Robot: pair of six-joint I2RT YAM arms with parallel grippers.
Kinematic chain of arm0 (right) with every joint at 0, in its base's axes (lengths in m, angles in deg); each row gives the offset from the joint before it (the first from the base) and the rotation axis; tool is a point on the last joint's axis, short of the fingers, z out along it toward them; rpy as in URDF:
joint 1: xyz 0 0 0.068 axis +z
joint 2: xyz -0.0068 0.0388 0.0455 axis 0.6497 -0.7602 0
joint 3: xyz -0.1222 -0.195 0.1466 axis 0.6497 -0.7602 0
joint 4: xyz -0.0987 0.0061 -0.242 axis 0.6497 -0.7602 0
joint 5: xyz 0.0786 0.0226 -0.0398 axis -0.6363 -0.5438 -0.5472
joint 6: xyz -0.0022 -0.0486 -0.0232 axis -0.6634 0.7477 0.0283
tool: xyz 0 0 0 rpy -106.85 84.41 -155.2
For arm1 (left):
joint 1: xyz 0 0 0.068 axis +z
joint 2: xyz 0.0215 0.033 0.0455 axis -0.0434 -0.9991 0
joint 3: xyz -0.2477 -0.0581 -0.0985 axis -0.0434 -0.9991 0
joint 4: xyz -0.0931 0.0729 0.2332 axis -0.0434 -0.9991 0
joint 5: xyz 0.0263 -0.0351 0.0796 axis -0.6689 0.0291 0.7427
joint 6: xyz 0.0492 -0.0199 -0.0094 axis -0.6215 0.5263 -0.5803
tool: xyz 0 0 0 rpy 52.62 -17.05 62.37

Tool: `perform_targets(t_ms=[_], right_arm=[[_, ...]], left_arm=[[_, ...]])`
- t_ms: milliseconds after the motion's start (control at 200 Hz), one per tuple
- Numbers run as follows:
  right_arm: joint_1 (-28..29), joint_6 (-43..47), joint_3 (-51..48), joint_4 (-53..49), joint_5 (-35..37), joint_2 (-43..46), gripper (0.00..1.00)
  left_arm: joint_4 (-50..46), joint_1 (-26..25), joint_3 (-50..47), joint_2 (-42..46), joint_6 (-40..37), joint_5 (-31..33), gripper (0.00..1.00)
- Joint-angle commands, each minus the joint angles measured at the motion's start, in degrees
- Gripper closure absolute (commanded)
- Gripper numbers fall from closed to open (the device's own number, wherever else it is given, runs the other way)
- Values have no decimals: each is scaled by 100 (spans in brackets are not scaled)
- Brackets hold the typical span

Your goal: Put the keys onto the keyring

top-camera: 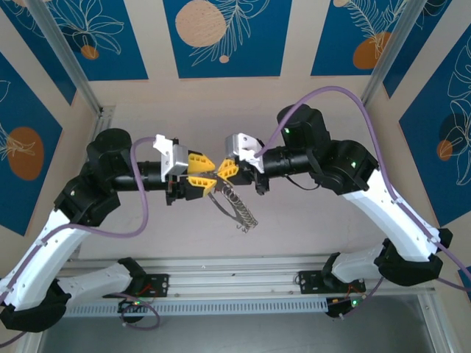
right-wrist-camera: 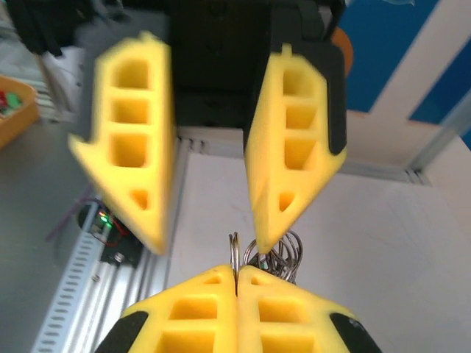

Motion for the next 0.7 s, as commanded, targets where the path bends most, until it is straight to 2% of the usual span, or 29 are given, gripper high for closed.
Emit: perform_targets(t_ms=[0, 170, 225, 315, 540, 695], right_arm=[[205, 397, 535, -896, 1037, -352, 100], [264, 474, 906, -1182, 1176, -589, 100], [275, 490, 965, -1177, 1138, -625, 100], [275, 501, 1075, -1191, 996, -674, 100], [268, 496, 1263, -1309, 692, -720, 100], [289, 474, 1293, -1371, 661, -756, 100]], left_arm=[[-809, 18, 371, -100, -650, 549, 53], [-1071, 15, 440, -153, -943, 873, 53], [-1141, 21, 440, -195, -1000, 940, 56], [-1214, 17, 425, -246, -1059, 925, 63], [-1242, 17, 379, -274, -1111, 918, 63], [-1168, 19, 349, -269, -1061, 835, 68]])
